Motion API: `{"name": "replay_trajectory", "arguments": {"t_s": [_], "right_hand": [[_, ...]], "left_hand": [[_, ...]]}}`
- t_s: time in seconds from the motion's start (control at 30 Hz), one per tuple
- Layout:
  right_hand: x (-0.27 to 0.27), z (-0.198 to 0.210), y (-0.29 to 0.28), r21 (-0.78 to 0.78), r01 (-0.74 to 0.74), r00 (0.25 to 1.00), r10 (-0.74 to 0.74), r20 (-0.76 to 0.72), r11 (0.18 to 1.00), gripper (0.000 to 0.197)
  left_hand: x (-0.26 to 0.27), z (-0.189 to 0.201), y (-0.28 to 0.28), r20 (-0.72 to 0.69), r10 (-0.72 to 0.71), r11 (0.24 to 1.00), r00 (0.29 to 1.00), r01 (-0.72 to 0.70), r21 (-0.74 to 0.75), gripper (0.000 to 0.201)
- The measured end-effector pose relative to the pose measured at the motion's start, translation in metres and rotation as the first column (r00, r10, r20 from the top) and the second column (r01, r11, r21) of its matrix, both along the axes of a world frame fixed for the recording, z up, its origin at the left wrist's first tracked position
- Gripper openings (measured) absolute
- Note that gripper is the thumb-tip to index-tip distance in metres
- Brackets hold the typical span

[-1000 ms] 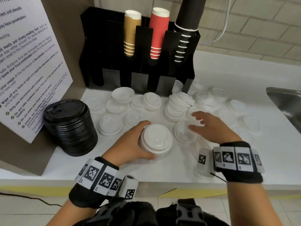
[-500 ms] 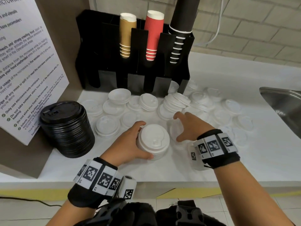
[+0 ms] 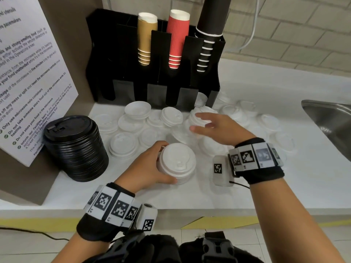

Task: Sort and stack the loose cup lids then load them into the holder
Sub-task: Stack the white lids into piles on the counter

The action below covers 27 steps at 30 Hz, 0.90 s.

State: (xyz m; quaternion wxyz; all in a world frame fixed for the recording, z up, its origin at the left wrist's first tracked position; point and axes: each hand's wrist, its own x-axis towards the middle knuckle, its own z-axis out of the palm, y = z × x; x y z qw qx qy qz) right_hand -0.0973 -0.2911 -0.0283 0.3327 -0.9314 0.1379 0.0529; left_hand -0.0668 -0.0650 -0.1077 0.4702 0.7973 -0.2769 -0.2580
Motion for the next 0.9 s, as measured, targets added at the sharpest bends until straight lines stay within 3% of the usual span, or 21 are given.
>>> {"name": "replay_trajectory", "arguments": {"t_s": [0.13,0.23,0.33,0.43,0.6,0.73,0.9], "right_hand": [[-0.013,0.014,-0.028,-0.115,0.066,0.995,-0.056,0.084,0.991,0.041],[-0.031,0.008,-0.052,-0.269,0.058,0.994,-0.082,-0.079,0.961,0.035],[-0.036,-0.005,-0.055,-0.343,-0.038,0.956,-0.067,-0.287,0.938,0.048],[-0.026,-0.017,-0.046,-0.394,-0.115,0.944,-0.023,-0.328,0.912,0.062],[-0.003,-0.03,-0.036,-0.578,-0.293,0.87,-0.039,-0.492,0.762,0.085],[0.011,-0.034,-0.033,-0.563,-0.328,0.849,-0.025,-0.528,0.758,0.092],[0.015,-0.031,-0.036,-0.543,-0.314,0.88,0.024,-0.474,0.779,0.087]], "left_hand": [[0.0,-0.001,0.0,0.002,0.002,1.0,1.0,-0.002,-0.005,0.083],[0.001,-0.002,-0.001,0.005,0.001,1.0,1.0,-0.001,-0.003,0.083],[0.001,-0.001,-0.002,0.006,-0.012,1.0,1.0,0.012,-0.002,0.085],[0.0,0.0,-0.004,0.005,-0.023,1.0,1.0,0.023,-0.002,0.085],[-0.001,0.002,-0.006,-0.001,-0.035,0.999,0.999,0.035,0.0,0.087],[-0.001,0.003,-0.008,0.002,-0.038,0.999,0.999,0.038,0.011,0.088],[-0.001,0.004,-0.01,0.006,-0.041,0.999,0.999,0.04,0.022,0.085]]}}
